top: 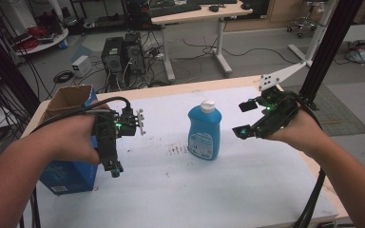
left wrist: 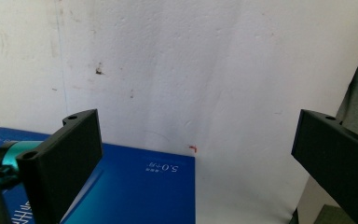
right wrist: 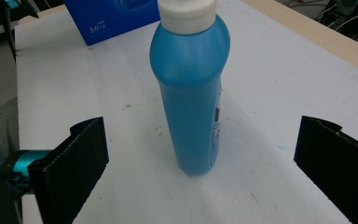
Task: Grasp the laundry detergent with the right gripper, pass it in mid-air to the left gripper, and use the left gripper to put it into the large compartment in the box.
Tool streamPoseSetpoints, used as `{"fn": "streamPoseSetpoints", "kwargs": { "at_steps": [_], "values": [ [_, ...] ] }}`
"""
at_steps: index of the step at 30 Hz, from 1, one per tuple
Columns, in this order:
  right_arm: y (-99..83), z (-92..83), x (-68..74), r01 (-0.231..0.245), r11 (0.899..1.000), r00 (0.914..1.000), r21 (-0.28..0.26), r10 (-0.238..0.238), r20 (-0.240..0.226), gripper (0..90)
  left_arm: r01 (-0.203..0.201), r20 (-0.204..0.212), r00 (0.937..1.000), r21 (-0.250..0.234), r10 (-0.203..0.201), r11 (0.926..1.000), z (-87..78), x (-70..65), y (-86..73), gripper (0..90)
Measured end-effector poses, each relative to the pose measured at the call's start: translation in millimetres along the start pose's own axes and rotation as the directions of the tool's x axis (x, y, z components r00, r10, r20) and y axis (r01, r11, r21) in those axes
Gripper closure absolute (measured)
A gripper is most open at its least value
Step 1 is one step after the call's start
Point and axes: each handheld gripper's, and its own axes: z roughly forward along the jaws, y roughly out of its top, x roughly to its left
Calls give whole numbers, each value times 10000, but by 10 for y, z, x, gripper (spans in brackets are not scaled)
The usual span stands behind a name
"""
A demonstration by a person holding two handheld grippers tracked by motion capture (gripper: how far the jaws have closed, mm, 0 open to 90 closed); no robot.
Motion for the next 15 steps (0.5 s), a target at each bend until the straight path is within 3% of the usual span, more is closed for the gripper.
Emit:
{"fn": "streamPoseSetpoints", "kwargs": {
  "at_steps": [15],
  "values": [
    [-277, 295, 1, -308, 9991, 9995, -284, 310, 93, 15, -52, -39, 10000, -37, 52, 10000, -6, -5, -16, 17]
  ]
}}
